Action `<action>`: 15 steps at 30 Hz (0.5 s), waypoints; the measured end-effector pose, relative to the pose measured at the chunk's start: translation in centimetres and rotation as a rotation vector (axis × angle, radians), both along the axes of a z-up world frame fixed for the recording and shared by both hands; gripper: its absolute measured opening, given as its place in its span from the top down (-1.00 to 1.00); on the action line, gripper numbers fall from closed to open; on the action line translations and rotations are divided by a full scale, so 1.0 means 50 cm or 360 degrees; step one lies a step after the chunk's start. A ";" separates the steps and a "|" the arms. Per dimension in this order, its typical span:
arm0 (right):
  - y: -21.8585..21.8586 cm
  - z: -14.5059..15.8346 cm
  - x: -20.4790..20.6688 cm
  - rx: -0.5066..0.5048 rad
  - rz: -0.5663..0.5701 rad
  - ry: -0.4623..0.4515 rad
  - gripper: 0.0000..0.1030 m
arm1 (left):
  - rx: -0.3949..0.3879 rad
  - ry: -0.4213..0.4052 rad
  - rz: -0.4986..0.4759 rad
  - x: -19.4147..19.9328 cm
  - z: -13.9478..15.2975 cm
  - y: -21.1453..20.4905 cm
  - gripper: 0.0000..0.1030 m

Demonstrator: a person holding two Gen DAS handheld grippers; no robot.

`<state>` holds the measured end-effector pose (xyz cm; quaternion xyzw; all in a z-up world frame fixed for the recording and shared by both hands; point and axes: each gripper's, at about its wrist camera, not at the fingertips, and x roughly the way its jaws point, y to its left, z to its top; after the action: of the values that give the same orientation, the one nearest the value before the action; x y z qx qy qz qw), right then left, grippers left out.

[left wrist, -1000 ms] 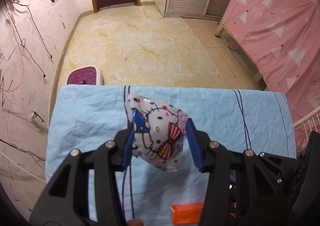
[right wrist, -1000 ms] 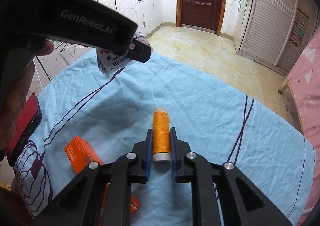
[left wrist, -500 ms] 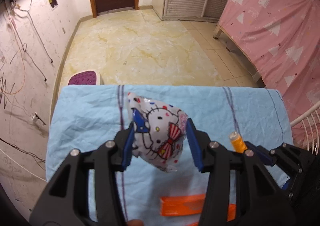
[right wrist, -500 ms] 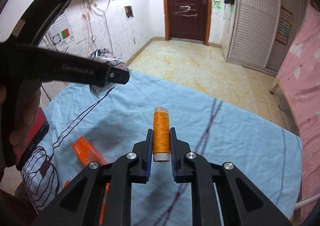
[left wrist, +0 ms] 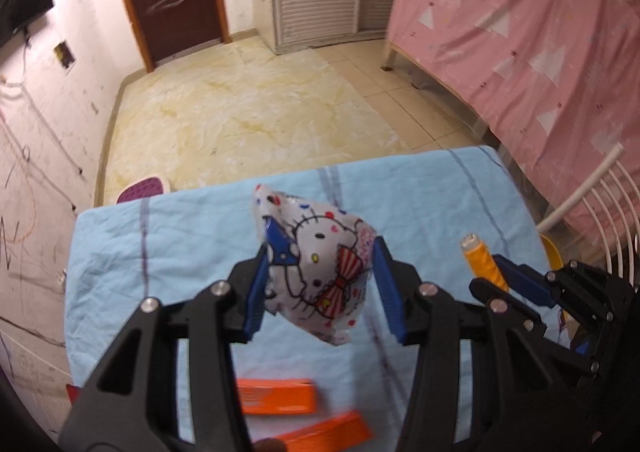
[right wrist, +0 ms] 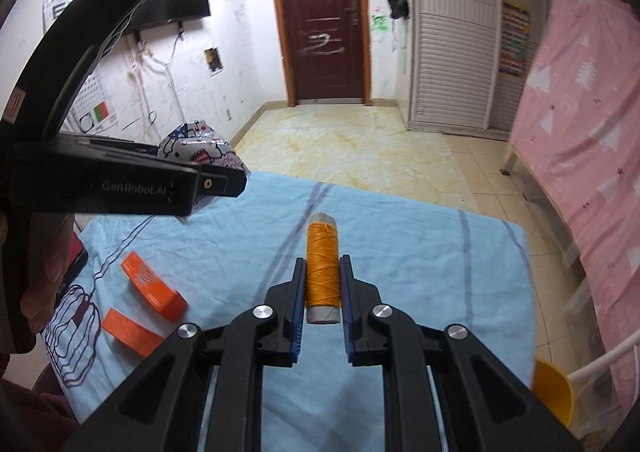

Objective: Collect trash
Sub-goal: 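Lift the pouch and spool and carry them toward the yellow bin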

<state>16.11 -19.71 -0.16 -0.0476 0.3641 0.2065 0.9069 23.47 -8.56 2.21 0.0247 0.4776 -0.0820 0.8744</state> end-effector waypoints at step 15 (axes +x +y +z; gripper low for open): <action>-0.301 -0.005 -0.080 0.0113 -0.0379 -0.0054 0.83 | 0.0034 0.0010 -0.0317 -0.046 -0.007 -0.265 0.11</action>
<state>12.11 -34.77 -0.39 0.0246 0.3444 0.1091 0.9322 21.16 -21.82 1.88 0.0812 0.4765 -0.1634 0.8601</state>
